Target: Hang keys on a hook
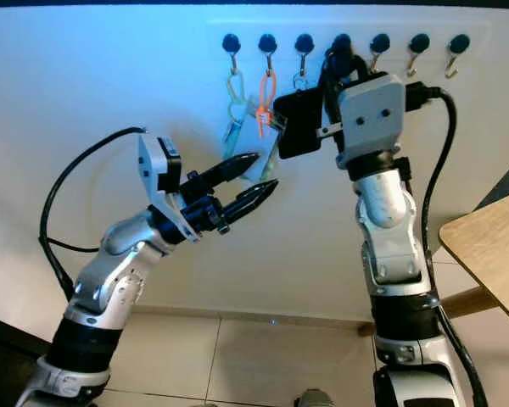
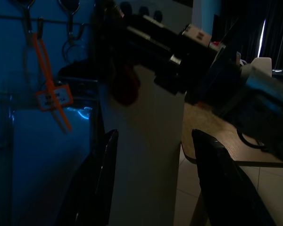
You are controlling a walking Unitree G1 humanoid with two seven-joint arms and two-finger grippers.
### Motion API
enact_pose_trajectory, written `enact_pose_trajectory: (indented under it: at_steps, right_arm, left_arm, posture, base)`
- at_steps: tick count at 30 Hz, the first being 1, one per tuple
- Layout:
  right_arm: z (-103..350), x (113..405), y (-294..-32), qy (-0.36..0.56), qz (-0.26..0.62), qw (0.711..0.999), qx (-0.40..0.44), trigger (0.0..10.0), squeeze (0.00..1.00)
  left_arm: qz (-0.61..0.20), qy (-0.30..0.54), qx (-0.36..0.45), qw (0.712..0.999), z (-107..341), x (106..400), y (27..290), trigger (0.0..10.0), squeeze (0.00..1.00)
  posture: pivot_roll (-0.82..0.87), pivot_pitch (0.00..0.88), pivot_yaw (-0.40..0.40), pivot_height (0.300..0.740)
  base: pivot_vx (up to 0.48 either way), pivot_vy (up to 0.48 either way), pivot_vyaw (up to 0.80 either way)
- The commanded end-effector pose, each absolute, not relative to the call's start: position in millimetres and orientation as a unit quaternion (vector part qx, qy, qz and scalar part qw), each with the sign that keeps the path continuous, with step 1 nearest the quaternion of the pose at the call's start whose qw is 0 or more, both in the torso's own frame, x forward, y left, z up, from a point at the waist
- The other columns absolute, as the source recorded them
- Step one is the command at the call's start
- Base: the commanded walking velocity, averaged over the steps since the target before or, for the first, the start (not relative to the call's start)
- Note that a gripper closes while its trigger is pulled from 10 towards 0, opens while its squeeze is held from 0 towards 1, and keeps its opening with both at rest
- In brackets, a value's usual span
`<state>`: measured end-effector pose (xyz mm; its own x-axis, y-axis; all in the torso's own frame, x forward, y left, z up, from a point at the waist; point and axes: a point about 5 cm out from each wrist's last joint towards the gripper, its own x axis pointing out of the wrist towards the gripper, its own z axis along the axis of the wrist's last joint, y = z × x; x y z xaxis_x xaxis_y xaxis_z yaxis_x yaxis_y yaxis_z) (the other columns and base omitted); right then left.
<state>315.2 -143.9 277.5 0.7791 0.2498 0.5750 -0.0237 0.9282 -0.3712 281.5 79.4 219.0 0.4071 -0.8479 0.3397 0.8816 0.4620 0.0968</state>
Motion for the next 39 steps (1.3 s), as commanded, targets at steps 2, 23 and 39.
enact_pose_trajectory:
  at_steps: [2,23,39]
  right_arm:
    - [269.8,318.4,-134.0,-0.308,0.109,0.924,-0.197,10.0,0.00]
    - [257.4,309.8,-130.2,-0.304,0.160,0.908,-0.238,10.0,0.00]
    - [233.5,296.8,-143.2,-0.269,0.154,0.915,-0.258,10.0,0.00]
  left_arm:
    - [-0.514,-0.176,-0.047,0.838,221.7,282.4,80.6,10.0,0.00]
    - [-0.513,-0.180,-0.046,0.838,223.2,282.1,79.2,10.0,0.00]
    - [-0.516,-0.181,-0.045,0.836,224.1,282.2,78.5,10.0,0.00]
  posture:
    - [0.01,0.082,0.031,0.740]
    - [0.00,0.091,0.031,0.740]
    - [0.00,0.093,0.036,0.740]
  base:
    - [0.000,0.000,0.00]
    - [0.000,0.000,0.00]
    - [0.000,0.000,0.00]
